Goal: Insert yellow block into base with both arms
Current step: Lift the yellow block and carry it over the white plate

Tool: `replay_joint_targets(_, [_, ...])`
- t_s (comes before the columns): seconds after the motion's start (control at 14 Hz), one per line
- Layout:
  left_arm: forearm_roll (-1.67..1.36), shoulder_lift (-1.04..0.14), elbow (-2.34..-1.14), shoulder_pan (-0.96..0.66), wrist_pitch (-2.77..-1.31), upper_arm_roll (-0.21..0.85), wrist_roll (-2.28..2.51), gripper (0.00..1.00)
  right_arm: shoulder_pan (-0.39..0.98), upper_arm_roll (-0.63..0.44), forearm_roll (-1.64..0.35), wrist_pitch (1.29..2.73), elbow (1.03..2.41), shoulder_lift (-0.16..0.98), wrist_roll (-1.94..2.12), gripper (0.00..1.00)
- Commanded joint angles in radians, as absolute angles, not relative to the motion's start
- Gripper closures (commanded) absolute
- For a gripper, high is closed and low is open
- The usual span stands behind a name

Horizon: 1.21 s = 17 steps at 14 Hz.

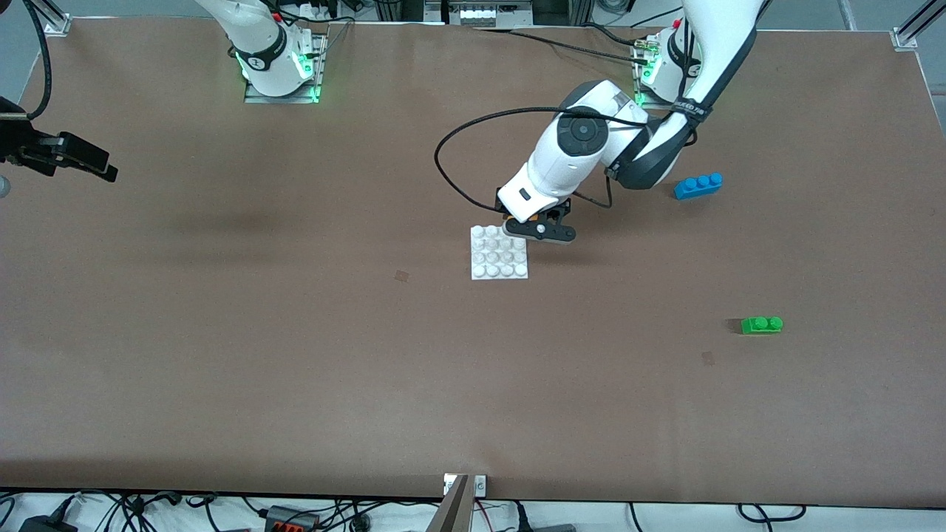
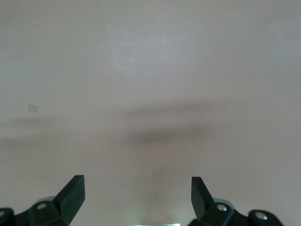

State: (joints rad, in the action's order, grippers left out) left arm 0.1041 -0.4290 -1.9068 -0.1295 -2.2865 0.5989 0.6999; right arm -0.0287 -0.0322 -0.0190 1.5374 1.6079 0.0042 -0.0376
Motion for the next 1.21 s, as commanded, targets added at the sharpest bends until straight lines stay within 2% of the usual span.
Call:
replay_joint_targets(0.0, [0.202, -0.483, -1.893, -0.12, -2.307, 0.626, 0.836, 0.71, -0.032, -0.029, -0.023, 1.526, 1.588, 0.011, -0.054, 0.0])
replay_joint_targets(0.14, [0.264, -0.527, -1.887, -0.132, -2.37, 0.624, 0.882, 0.72, -0.032, -0.029, -0.023, 1.526, 1.588, 0.011, -0.054, 0.0])
replay_joint_targets(0.5, [0.441, -0.629, -1.813, -0.196, -2.376, 0.623, 1.024, 0.72, -0.032, -0.029, -0.025, 1.526, 1.588, 0.011, -0.052, 0.0])
replay_joint_targets(1.14, [0.546, -0.673, -1.782, -0.253, -2.373, 0.574, 1.043, 0.71, -0.034, -0.029, -0.025, 1.526, 1.586, 0.011, -0.052, 0.0])
